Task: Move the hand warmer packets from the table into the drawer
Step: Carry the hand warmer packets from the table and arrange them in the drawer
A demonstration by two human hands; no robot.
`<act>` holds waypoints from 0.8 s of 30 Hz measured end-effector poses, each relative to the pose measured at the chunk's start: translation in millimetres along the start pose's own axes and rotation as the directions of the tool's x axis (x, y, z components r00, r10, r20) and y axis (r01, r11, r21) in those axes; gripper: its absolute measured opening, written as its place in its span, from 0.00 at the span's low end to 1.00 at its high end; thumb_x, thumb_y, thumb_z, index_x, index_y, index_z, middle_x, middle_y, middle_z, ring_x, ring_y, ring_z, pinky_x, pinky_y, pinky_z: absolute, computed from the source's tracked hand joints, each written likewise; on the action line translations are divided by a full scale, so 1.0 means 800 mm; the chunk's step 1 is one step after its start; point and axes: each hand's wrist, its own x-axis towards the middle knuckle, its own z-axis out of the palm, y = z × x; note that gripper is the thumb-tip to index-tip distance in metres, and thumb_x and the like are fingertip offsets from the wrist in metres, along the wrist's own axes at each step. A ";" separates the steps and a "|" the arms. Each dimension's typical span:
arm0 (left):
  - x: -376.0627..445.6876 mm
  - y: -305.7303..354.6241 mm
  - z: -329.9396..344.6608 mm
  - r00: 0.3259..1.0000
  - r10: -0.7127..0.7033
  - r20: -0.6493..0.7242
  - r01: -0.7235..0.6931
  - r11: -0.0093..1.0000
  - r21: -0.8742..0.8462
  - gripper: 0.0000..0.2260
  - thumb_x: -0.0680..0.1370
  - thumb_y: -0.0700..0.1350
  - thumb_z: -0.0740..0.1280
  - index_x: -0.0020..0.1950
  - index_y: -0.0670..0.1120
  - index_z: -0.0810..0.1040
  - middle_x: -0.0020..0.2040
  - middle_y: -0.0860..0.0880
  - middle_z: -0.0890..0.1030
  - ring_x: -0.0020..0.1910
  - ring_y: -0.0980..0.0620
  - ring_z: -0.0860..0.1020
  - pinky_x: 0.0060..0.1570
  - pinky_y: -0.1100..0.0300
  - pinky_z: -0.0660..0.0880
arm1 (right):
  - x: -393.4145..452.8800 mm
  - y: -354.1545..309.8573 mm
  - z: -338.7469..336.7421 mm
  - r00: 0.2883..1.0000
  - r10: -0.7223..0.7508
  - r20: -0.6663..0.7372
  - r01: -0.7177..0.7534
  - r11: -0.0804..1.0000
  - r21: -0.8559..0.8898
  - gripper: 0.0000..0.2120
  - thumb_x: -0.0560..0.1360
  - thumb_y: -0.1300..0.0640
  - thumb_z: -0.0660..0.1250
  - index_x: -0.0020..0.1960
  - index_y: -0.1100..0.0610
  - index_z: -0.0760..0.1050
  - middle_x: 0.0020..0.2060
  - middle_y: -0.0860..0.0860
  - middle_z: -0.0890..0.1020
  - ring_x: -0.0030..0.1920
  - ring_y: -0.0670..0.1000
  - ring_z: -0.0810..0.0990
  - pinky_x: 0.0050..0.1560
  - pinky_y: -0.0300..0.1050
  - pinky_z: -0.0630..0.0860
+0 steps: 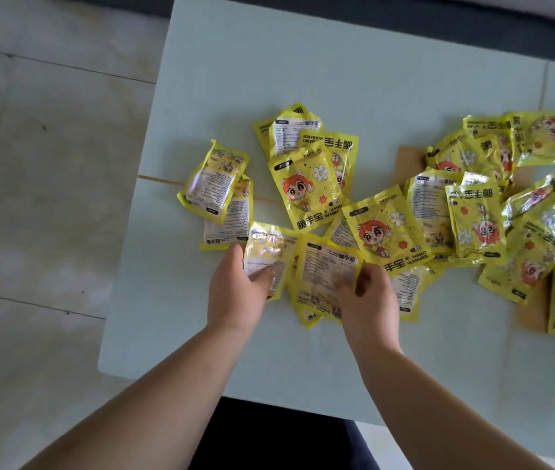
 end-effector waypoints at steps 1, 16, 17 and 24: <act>0.005 0.006 -0.009 1.000 0.006 -0.001 -0.006 1.000 -0.010 0.09 0.73 0.44 0.71 0.47 0.43 0.72 0.39 0.51 0.77 0.42 0.45 0.75 0.37 0.59 0.66 | 0.001 -0.006 -0.005 1.000 -0.009 0.006 0.009 1.000 0.027 0.05 0.75 0.56 0.65 0.45 0.55 0.69 0.32 0.47 0.73 0.31 0.47 0.70 0.27 0.33 0.66; 0.159 0.039 -0.068 0.989 0.028 -0.144 0.011 0.965 0.261 0.16 0.68 0.48 0.72 0.51 0.42 0.76 0.54 0.39 0.78 0.59 0.40 0.74 0.54 0.50 0.73 | 0.098 -0.061 -0.048 0.979 -0.188 -0.079 0.112 0.817 -0.566 0.17 0.72 0.52 0.68 0.55 0.63 0.72 0.64 0.59 0.68 0.64 0.61 0.65 0.59 0.51 0.67; 0.158 0.038 -0.065 0.989 0.019 -0.145 0.022 0.960 0.279 0.18 0.68 0.48 0.73 0.53 0.41 0.75 0.56 0.39 0.77 0.61 0.40 0.72 0.55 0.51 0.71 | 0.097 -0.061 -0.046 0.980 -0.184 -0.072 0.110 0.813 -0.572 0.19 0.72 0.51 0.69 0.56 0.62 0.71 0.65 0.58 0.67 0.65 0.61 0.65 0.59 0.52 0.67; 0.166 0.034 -0.066 0.984 -0.043 -0.172 0.093 0.951 0.296 0.21 0.67 0.52 0.74 0.55 0.45 0.73 0.58 0.41 0.76 0.58 0.39 0.75 0.52 0.49 0.72 | 0.105 -0.060 -0.039 0.975 -0.208 -0.077 0.118 0.784 -0.609 0.17 0.70 0.48 0.71 0.47 0.54 0.65 0.51 0.55 0.76 0.55 0.59 0.73 0.55 0.54 0.67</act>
